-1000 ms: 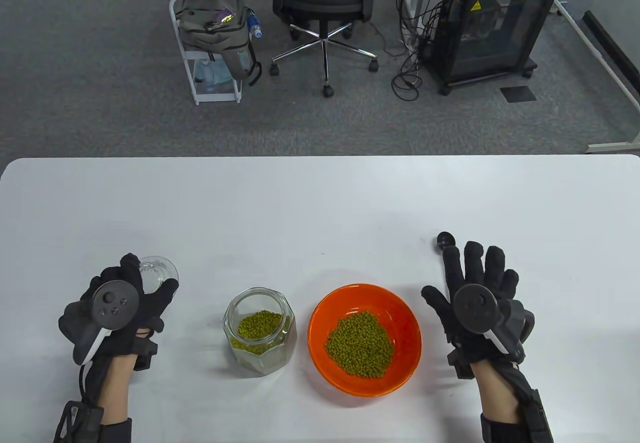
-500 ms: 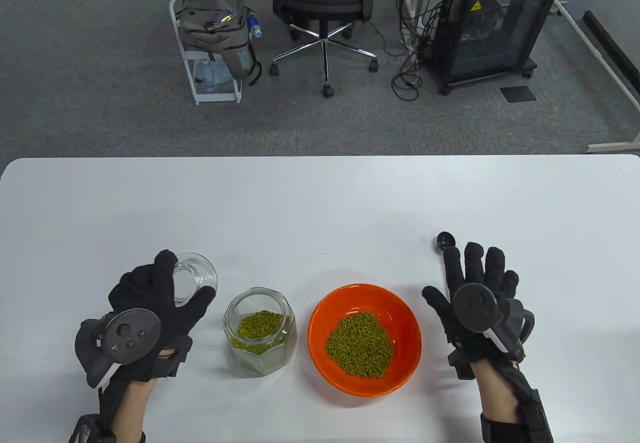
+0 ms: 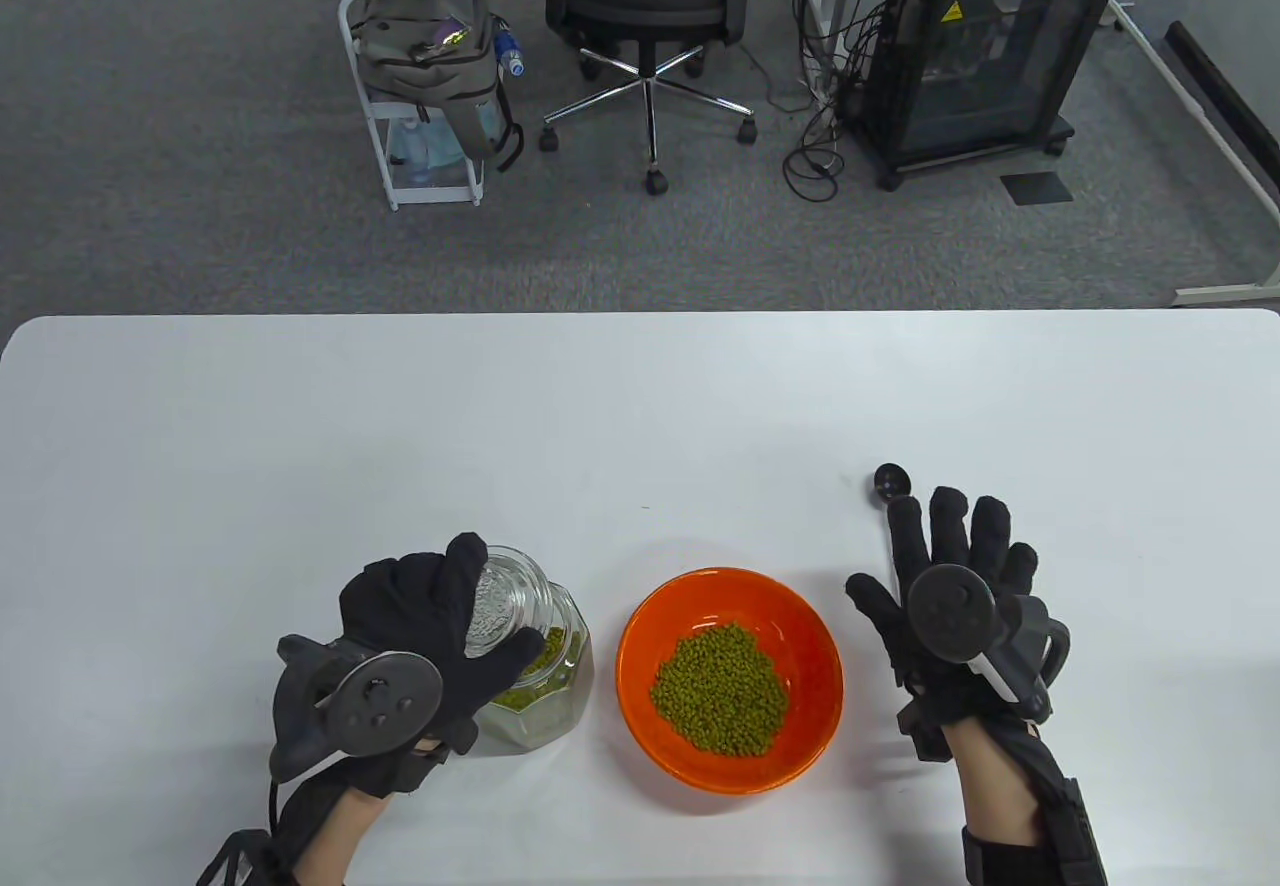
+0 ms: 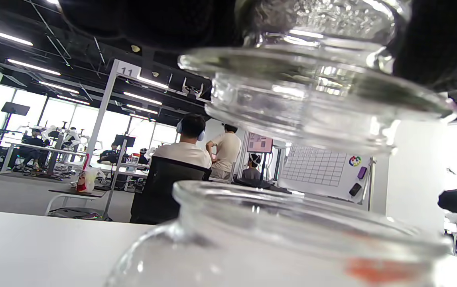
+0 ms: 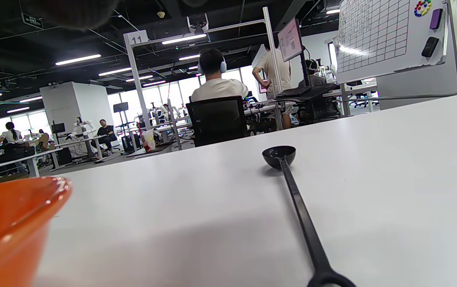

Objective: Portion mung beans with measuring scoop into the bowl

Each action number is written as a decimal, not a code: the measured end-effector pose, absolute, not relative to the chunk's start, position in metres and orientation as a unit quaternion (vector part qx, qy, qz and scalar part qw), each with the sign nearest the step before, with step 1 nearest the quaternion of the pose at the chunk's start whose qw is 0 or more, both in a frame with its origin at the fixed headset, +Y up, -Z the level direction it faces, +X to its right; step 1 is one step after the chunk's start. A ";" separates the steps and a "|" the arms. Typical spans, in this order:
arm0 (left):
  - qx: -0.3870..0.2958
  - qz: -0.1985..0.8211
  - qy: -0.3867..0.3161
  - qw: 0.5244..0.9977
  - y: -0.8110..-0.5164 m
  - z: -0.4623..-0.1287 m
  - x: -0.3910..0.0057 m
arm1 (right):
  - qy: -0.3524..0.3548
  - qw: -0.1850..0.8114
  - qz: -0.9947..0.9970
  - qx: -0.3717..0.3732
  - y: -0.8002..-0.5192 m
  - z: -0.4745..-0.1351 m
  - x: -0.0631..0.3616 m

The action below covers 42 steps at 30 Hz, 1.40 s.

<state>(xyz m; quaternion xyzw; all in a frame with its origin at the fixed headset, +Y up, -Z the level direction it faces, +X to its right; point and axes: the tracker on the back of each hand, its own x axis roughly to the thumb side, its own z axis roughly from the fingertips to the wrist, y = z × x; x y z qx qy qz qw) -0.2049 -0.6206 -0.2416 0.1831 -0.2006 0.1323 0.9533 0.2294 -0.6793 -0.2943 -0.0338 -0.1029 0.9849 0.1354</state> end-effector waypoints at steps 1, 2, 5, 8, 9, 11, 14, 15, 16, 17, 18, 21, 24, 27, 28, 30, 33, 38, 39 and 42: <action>0.178 0.131 -0.203 0.954 -0.622 -0.243 -0.202 | -0.102 0.135 0.985 -0.034 -0.679 -0.294 0.229; 0.174 0.129 -0.203 0.955 -0.623 -0.244 -0.200 | -0.102 0.135 0.985 -0.034 -0.679 -0.294 0.229; 0.163 0.114 -0.199 0.960 -0.628 -0.247 -0.196 | -0.101 0.136 0.985 -0.034 -0.679 -0.294 0.229; 0.152 0.109 -0.196 0.963 -0.630 -0.250 -0.195 | -0.099 0.135 0.985 -0.033 -0.679 -0.294 0.229; 0.150 0.109 -0.195 0.963 -0.631 -0.252 -0.195 | -0.100 0.136 0.985 -0.033 -0.679 -0.295 0.229; 0.141 0.107 -0.194 0.965 -0.633 -0.254 -0.195 | -0.098 0.135 0.985 -0.033 -0.679 -0.295 0.229; 0.131 0.110 -0.193 0.966 -0.635 -0.256 -0.194 | -0.097 0.136 0.985 -0.034 -0.679 -0.295 0.230; 0.130 0.108 -0.193 0.966 -0.635 -0.256 -0.194 | -0.096 0.137 0.985 -0.035 -0.679 -0.295 0.230; 0.126 0.106 -0.192 0.967 -0.635 -0.257 -0.194 | -0.095 0.137 0.985 -0.035 -0.679 -0.295 0.230; 0.123 0.102 -0.192 0.968 -0.636 -0.257 -0.193 | -0.094 0.137 0.985 -0.035 -0.680 -0.295 0.230; 0.122 0.102 -0.192 0.968 -0.636 -0.258 -0.193 | -0.092 0.138 0.986 -0.035 -0.680 -0.295 0.230; 0.116 0.110 -0.192 0.968 -0.637 -0.259 -0.193 | -0.088 0.136 0.986 -0.035 -0.680 -0.295 0.229; 0.114 0.110 -0.192 0.969 -0.636 -0.259 -0.193 | -0.088 0.136 0.986 -0.035 -0.680 -0.295 0.229; 0.094 0.111 -0.197 0.970 -0.638 -0.260 -0.193 | -0.085 0.135 0.987 -0.035 -0.680 -0.295 0.229; 0.094 0.113 -0.196 0.970 -0.639 -0.260 -0.193 | -0.085 0.134 0.987 -0.035 -0.680 -0.295 0.229; 0.085 0.118 -0.193 0.970 -0.641 -0.262 -0.194 | -0.083 0.135 0.987 -0.035 -0.680 -0.295 0.229; 0.083 0.126 -0.193 0.970 -0.641 -0.264 -0.196 | -0.083 0.136 0.987 -0.035 -0.680 -0.295 0.229; 0.079 0.116 -0.197 0.970 -0.642 -0.264 -0.198 | -0.083 0.134 0.987 -0.034 -0.681 -0.296 0.229; 0.077 0.117 -0.200 0.970 -0.643 -0.264 -0.199 | -0.082 0.134 0.987 -0.033 -0.681 -0.296 0.229; 0.082 0.110 -0.203 0.969 -0.644 -0.263 -0.201 | -0.081 0.132 0.987 -0.032 -0.681 -0.296 0.228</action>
